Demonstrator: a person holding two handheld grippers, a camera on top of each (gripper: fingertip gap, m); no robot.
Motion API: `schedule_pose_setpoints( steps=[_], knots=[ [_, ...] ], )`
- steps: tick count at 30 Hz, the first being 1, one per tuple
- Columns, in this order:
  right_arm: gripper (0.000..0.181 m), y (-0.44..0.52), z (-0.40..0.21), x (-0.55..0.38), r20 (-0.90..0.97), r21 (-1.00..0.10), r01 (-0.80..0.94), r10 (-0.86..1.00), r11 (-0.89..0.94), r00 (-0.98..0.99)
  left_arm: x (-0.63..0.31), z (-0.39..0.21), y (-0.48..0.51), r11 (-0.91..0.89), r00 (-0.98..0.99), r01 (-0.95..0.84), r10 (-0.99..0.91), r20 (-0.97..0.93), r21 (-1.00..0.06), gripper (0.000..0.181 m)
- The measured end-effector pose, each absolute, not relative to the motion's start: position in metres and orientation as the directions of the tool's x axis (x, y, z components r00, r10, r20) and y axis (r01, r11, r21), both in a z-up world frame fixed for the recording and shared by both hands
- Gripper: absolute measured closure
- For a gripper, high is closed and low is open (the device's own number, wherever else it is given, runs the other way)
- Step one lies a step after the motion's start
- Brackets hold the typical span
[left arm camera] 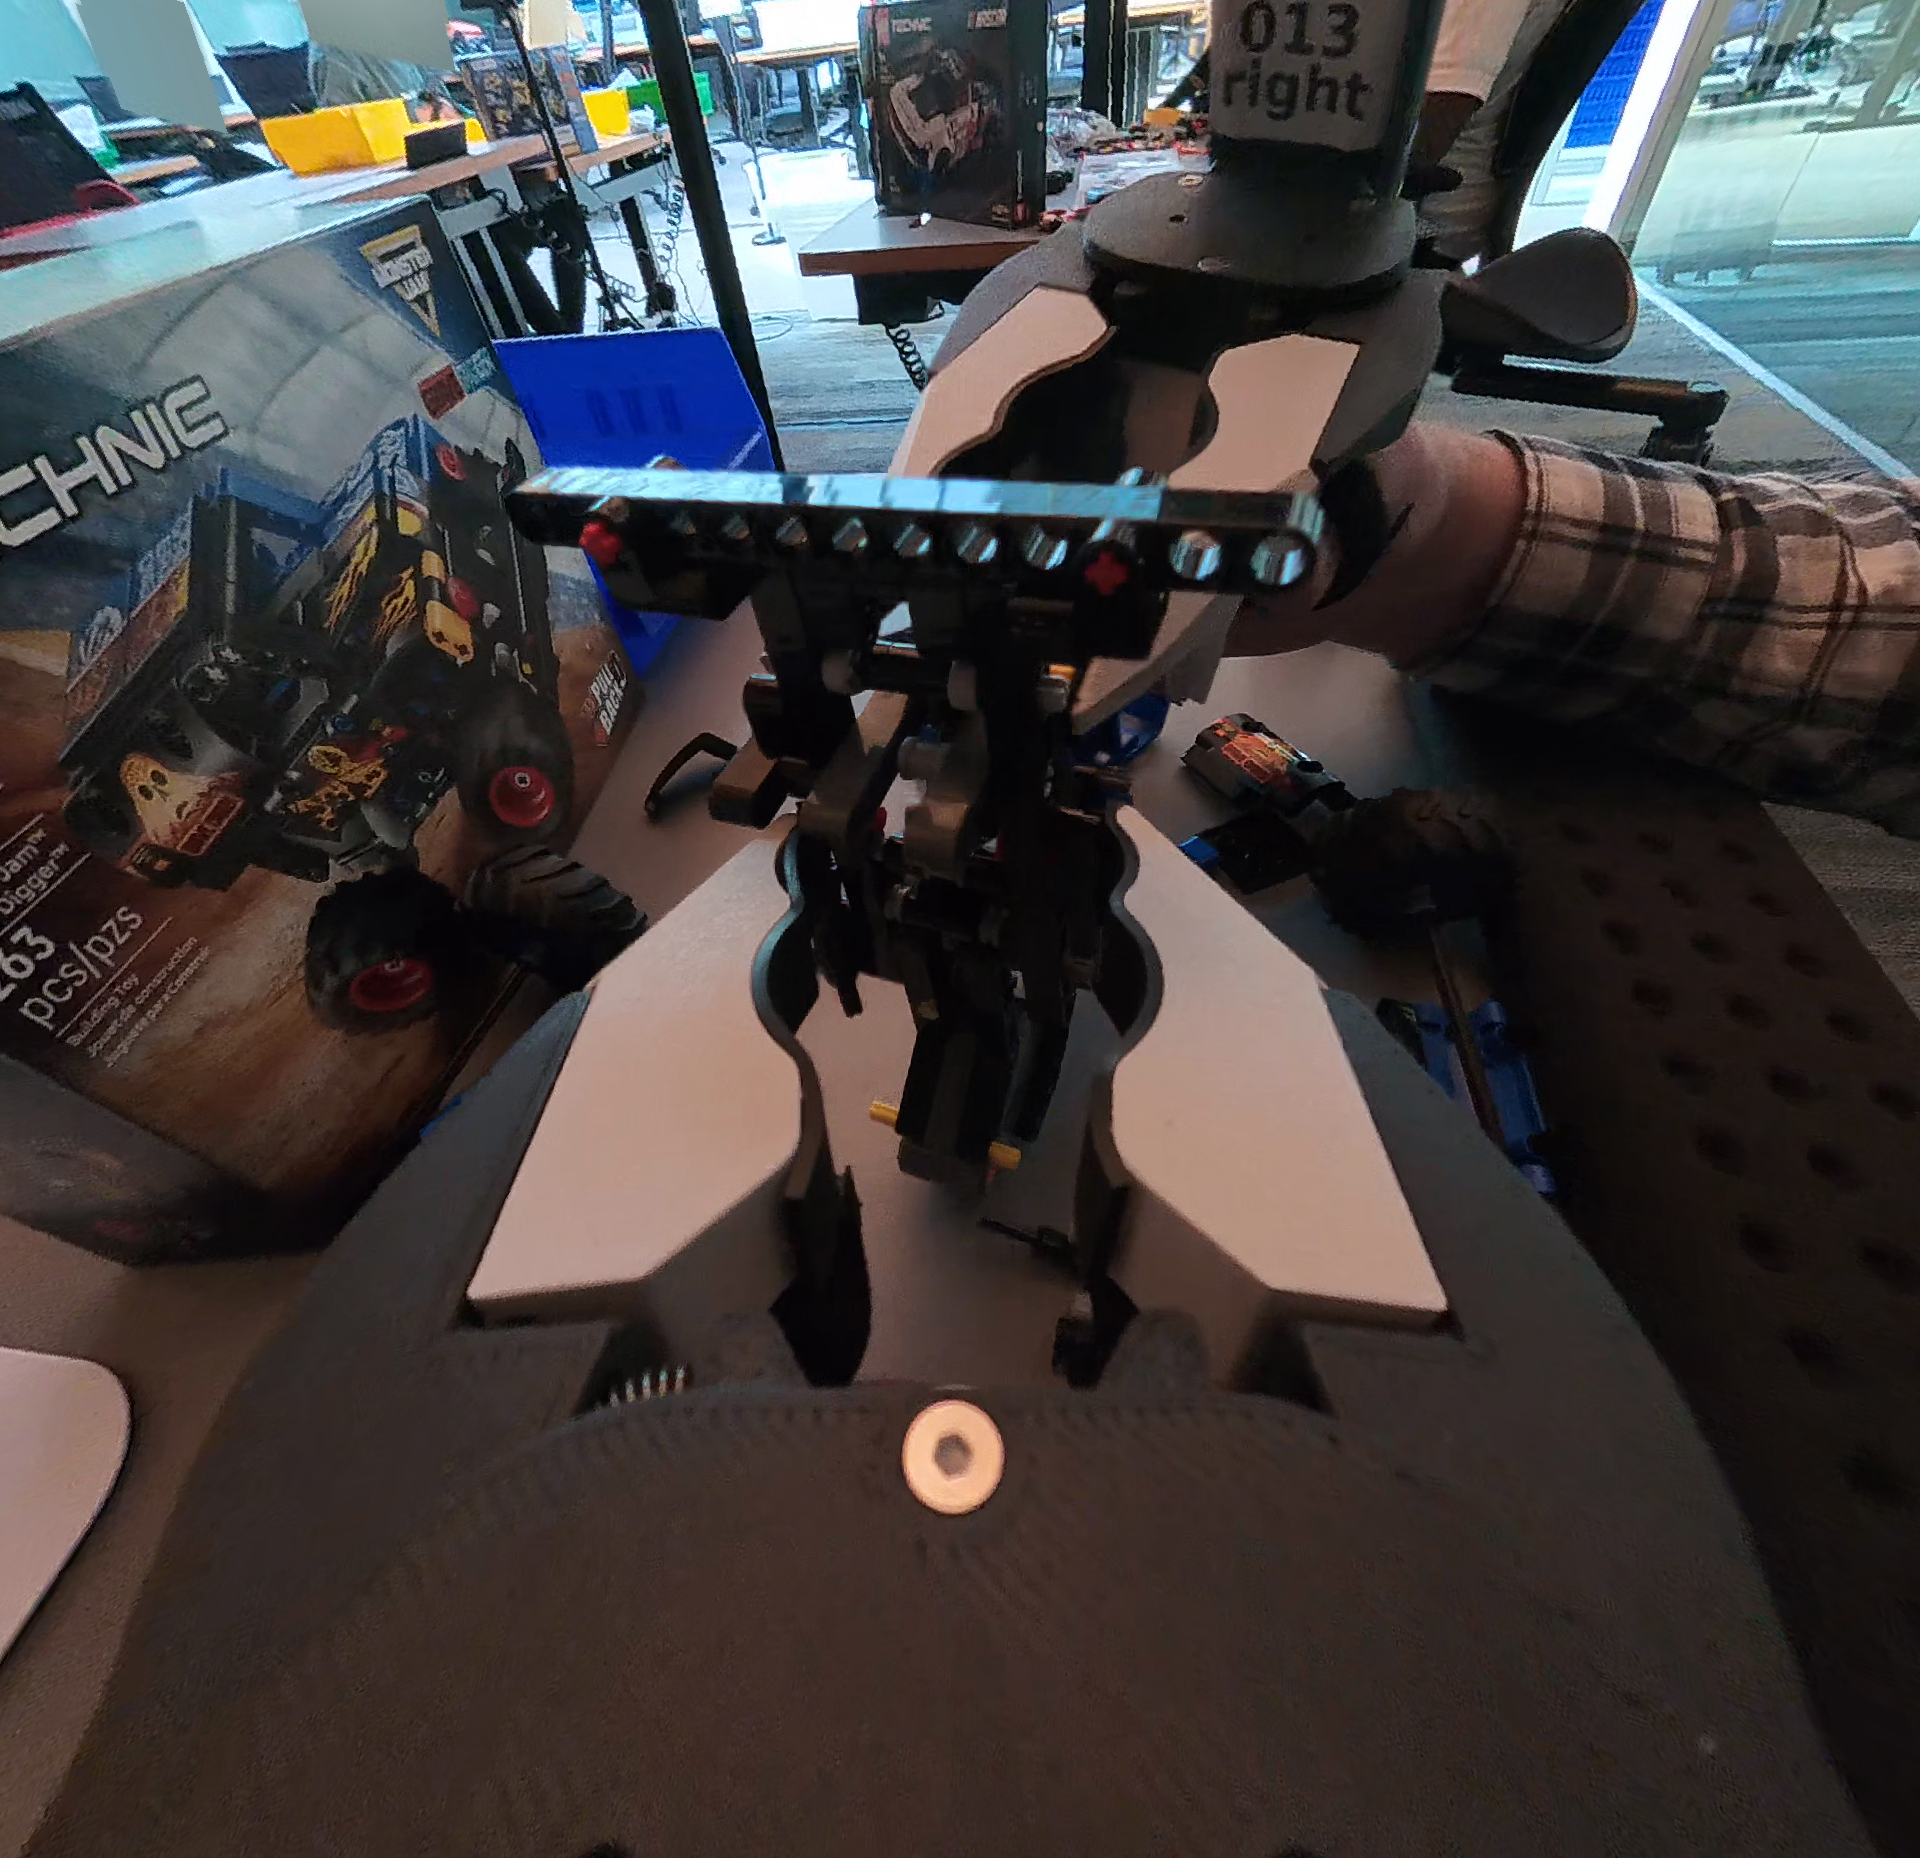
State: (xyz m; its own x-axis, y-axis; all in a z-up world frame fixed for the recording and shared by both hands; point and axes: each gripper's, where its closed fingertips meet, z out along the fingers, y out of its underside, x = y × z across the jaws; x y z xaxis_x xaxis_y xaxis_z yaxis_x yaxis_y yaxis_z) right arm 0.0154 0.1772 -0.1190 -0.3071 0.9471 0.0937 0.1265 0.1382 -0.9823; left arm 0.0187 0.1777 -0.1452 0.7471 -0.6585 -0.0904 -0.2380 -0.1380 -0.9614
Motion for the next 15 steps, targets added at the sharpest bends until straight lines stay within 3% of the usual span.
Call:
schedule_pose_setpoints(
  steps=[9,10,15],
  knots=[
    [0.144,0.1803,-0.1253,0.0157,0.079,-0.977,0.166,0.951,0.133,-0.299,0.0182,-0.1454,0.18,-0.121,0.756,-0.26,-0.643,-0.124,-0.958,0.134],
    [0.164,0.1819,-0.1222,0.0173,0.101,-0.978,0.148,0.953,0.148,-0.285,0.0162,-0.1458,0.1815,-0.123,0.769,-0.273,-0.623,-0.14,-0.954,0.138],
    [0.167,0.1853,-0.1255,0.0151,0.104,-0.976,0.159,0.955,0.152,-0.278,0.0123,-0.1479,0.1834,-0.104,0.772,-0.305,-0.61,-0.181,-0.947,0.138]
  ],
)
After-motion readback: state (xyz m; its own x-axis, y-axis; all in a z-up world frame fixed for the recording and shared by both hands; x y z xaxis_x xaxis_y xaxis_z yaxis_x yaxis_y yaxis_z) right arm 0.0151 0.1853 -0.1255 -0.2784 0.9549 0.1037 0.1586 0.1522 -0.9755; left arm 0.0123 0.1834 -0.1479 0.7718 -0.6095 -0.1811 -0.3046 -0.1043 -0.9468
